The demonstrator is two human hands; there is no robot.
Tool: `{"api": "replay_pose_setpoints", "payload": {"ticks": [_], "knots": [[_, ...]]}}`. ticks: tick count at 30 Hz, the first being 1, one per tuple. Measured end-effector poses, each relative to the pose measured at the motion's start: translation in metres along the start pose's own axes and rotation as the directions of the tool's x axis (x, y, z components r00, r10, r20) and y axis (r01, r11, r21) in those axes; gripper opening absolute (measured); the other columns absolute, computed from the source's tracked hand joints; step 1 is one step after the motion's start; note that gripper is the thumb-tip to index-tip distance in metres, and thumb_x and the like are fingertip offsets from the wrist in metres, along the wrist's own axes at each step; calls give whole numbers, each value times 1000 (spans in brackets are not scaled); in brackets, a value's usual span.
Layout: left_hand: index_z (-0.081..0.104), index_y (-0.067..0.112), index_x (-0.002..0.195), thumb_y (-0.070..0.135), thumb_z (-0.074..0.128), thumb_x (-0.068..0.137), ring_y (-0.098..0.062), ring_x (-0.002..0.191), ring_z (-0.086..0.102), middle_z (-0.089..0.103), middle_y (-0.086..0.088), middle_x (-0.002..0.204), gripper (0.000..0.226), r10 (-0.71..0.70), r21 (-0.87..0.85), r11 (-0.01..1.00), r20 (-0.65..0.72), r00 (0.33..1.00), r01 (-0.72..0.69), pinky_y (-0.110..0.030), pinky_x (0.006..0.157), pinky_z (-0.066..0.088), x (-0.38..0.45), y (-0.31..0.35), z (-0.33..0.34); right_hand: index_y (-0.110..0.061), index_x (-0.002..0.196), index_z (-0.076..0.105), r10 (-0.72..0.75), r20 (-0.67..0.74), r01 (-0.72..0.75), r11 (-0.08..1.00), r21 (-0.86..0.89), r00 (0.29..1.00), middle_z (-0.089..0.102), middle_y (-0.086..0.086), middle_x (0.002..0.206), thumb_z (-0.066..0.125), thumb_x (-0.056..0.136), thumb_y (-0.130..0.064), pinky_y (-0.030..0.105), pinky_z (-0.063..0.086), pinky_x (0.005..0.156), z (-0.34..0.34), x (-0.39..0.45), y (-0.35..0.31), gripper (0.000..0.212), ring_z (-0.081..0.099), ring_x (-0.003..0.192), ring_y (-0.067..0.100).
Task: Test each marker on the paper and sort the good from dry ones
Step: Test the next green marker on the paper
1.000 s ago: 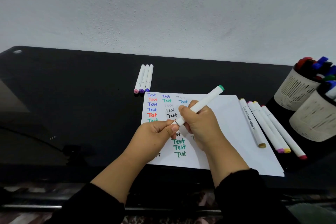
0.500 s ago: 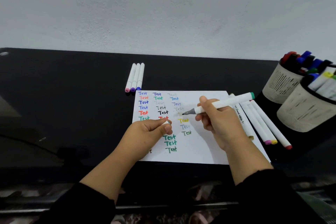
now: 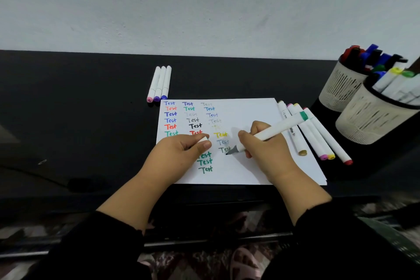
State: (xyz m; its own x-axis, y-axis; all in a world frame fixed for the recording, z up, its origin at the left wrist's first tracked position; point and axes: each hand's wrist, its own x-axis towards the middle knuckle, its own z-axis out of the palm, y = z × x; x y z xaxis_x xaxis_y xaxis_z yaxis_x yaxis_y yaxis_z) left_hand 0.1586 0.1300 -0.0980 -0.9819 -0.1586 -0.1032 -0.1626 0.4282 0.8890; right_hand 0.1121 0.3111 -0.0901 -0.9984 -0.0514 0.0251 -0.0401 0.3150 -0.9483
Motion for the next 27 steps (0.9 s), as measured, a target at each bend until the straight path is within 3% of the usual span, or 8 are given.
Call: {"api": "replay_pose_setpoints", "payload": {"ticks": [3, 6, 11, 15, 20, 27], "knots": [[65, 33, 114, 41, 62, 85, 11, 104, 46, 59, 23, 120, 30, 0, 5, 1000, -12, 1000, 0, -5, 80, 33, 0, 0, 0, -13, 61, 32, -11, 19, 12, 1000, -20, 1000, 44, 12, 60, 59, 86, -15, 11, 30, 43, 0, -2, -1, 37, 39, 40, 1], [65, 34, 114, 43, 61, 85, 11, 102, 45, 58, 25, 120, 30, 3, 37, 999, -21, 1000, -2, -3, 79, 32, 1, 2, 1, -12, 63, 33, -28, 52, 31, 997, -72, 998, 46, 10, 59, 60, 87, -16, 10, 28, 41, 2, -4, -2, 37, 41, 39, 0], [65, 33, 114, 43, 61, 85, 11, 104, 45, 58, 23, 121, 31, 5, 45, 999, -4, 1000, -5, -10, 84, 35, 0, 1, 0, -11, 64, 35, -23, 8, 24, 995, -99, 1000, 39, 13, 66, 57, 85, -14, 19, 25, 46, 0, 0, 2, 30, 34, 60, 15], [65, 34, 114, 43, 61, 85, 11, 105, 45, 58, 23, 122, 31, 2, 55, 998, -4, 1000, -2, -14, 88, 33, 0, 1, 0, -13, 62, 33, -13, 24, 15, 997, -77, 1000, 39, 12, 64, 58, 85, -15, 17, 26, 45, 0, 0, 2, 34, 34, 56, 13], [65, 34, 114, 44, 61, 85, 8, 105, 46, 58, 23, 122, 30, 1, 56, 998, 1, 1000, -1, -16, 88, 34, 0, 0, 0, -10, 62, 35, -6, 64, 11, 997, -75, 998, 36, 12, 64, 56, 81, -8, 28, 25, 57, 0, -2, 1, 29, 33, 63, 19], [65, 35, 114, 45, 60, 85, 9, 107, 45, 58, 22, 123, 31, 8, 65, 998, 11, 1000, -9, -11, 82, 35, 1, -1, 0, -15, 58, 29, -11, 17, 12, 998, -69, 1000, 37, 12, 63, 56, 83, -10, 16, 24, 44, -3, 0, 4, 37, 32, 59, 17]]}}
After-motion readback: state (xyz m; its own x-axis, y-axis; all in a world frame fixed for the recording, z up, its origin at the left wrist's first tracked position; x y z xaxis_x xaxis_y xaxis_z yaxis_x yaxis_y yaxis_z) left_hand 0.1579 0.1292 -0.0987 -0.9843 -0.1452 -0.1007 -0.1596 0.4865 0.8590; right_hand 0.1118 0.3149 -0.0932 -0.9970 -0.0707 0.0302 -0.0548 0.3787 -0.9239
